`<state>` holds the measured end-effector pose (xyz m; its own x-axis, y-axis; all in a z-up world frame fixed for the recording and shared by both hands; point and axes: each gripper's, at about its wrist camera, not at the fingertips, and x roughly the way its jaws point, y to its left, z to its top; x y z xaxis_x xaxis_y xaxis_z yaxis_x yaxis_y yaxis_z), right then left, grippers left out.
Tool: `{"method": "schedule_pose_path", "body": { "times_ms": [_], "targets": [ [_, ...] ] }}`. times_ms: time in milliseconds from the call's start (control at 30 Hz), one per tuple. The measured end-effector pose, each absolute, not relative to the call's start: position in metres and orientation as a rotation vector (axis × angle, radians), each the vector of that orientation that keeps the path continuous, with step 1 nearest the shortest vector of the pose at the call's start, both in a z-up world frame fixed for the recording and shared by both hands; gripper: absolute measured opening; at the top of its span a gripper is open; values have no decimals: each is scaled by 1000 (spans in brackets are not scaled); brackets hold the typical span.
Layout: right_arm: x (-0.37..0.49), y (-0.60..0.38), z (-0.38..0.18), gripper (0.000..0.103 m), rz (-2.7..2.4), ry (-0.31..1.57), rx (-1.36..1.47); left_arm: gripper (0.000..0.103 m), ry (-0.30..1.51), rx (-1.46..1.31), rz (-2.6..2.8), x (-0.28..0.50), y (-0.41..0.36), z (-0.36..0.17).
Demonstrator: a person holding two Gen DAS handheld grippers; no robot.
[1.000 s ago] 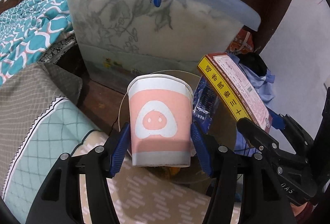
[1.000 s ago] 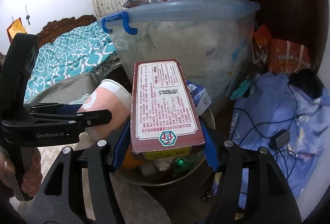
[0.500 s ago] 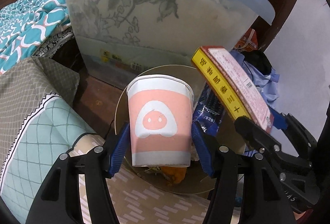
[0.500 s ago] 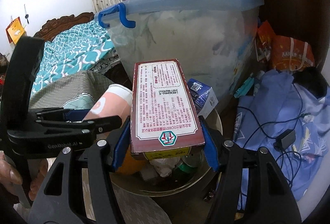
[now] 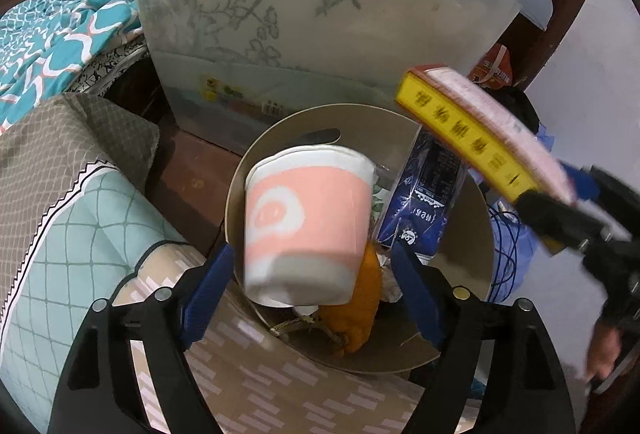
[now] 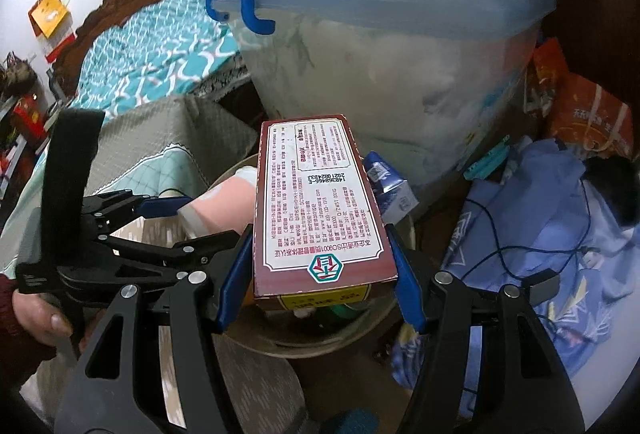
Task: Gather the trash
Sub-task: 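Open both tools to drop the cup and box into the bin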
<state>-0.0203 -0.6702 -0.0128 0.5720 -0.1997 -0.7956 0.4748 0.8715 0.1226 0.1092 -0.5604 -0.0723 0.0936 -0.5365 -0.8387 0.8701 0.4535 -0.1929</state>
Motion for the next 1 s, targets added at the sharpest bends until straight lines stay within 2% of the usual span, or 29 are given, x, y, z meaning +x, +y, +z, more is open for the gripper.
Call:
{"method": "schedule_pose_path", "body": {
  "times_ms": [200, 400, 700, 733, 833, 1000],
  "targets": [
    [-2, -675, -4, 63, -363, 1043, 251, 77, 1002, 327, -1093, 114, -542, -53],
    [31, -669, -18, 63, -396, 1208, 92, 79, 977, 261, -1078, 122, -513, -36],
    [69, -643, -50, 64, -423, 1368, -187, 80, 996, 279, -1080, 118, -502, -43],
    [71, -641, -54, 66, -413, 1377, -195, 80, 998, 282, -1081, 118, -501, -45],
    [67, -634, -53, 79, -418, 1339, -215, 80, 992, 287, -1080, 117, -498, -45],
    [44, -633, -27, 84, -435, 1186, -80, 83, 968, 272, -1073, 113, -489, -34]
  ]
}}
